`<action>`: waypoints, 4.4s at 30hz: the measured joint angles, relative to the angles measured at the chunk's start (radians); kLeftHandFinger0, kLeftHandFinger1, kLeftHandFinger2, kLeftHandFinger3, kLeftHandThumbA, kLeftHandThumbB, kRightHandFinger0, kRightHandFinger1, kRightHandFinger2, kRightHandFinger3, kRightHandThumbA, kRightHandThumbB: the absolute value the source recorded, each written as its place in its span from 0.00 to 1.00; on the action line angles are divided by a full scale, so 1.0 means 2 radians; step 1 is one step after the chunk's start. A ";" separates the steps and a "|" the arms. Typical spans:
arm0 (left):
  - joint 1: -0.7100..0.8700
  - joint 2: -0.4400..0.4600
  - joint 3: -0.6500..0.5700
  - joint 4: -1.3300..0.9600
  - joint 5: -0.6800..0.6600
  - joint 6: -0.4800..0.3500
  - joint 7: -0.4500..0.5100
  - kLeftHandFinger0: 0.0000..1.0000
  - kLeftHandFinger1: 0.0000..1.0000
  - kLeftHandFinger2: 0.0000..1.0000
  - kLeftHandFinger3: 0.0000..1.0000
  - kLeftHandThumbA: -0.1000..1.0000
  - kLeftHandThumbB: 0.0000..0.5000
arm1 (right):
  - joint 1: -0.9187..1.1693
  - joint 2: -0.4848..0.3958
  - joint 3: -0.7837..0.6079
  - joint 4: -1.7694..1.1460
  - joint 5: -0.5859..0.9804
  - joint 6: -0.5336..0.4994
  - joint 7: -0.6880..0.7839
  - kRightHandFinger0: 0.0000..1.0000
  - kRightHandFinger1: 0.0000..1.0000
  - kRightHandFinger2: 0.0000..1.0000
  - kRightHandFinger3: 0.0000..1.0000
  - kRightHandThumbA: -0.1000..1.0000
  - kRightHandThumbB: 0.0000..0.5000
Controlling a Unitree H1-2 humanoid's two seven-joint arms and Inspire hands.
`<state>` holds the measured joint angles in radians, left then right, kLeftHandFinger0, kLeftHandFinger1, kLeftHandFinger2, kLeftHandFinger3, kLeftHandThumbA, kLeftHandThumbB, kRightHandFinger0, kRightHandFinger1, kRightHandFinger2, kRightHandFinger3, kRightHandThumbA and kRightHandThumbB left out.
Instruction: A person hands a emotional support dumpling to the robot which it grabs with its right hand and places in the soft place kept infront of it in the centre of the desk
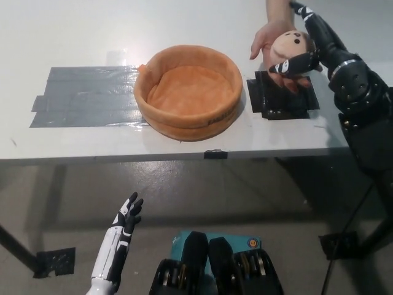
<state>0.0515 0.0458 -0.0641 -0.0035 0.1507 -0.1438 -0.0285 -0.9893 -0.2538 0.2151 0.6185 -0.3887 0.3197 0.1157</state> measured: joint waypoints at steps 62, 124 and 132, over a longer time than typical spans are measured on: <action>-0.021 0.003 -0.004 0.000 0.005 0.001 -0.001 1.00 1.00 1.00 1.00 1.00 0.27 | -0.074 0.077 -0.005 0.043 -0.022 -0.115 -0.178 0.32 0.21 0.56 0.55 0.00 0.36; -0.053 0.006 -0.020 0.007 0.007 0.013 -0.001 1.00 1.00 1.00 1.00 1.00 0.17 | -0.015 0.036 -0.015 -0.119 0.018 -0.139 0.005 1.00 1.00 1.00 1.00 1.00 0.85; -0.054 0.006 -0.020 0.010 0.007 0.013 -0.001 1.00 1.00 1.00 1.00 1.00 0.15 | 0.099 0.018 -0.024 -0.242 0.025 -0.118 0.013 1.00 1.00 1.00 1.00 1.00 0.75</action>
<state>-0.0561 0.0582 -0.1032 0.0161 0.1655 -0.1174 -0.0304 -0.7923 -0.2179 0.1666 0.1345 -0.3397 0.0829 0.1424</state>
